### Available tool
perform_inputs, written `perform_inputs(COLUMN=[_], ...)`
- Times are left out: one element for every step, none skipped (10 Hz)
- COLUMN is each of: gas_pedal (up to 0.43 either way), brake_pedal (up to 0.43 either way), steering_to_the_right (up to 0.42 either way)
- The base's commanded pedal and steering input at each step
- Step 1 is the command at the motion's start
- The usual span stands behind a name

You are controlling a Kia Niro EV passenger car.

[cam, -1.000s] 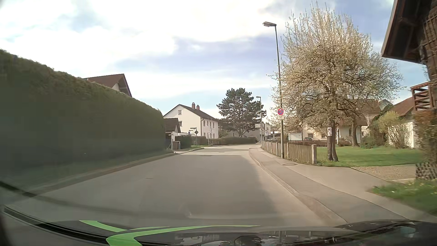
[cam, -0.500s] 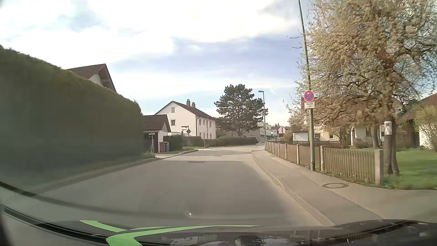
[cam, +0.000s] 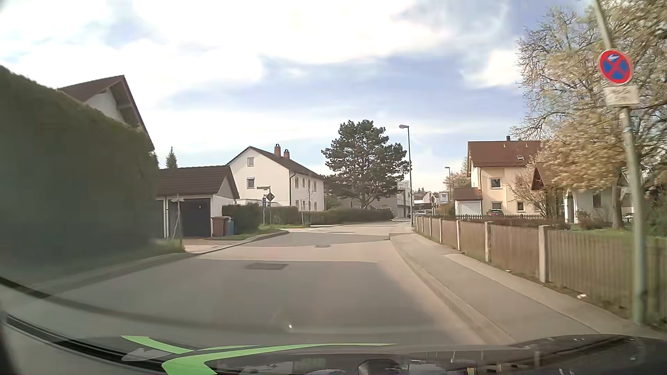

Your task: Follow the waypoints while adhering to traffic rules and regulations

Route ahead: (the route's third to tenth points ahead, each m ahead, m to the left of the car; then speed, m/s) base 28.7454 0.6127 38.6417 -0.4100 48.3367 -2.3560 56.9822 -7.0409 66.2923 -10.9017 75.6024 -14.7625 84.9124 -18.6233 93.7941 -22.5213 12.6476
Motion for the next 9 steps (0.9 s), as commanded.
perform_inputs(gas_pedal=[0.15, 0.138, 0.138, 0.138, 0.079, 0.0, 0.0, 0.0, 0.0], brake_pedal=[0.0, 0.0, 0.0, 0.0, 0.0, 0.0, 0.0, 0.0, 0.0], steering_to_the_right=[0.01, 0.011, 0.011, 0.011, 0.012, 0.012, 0.011, 0.012, 0.014])
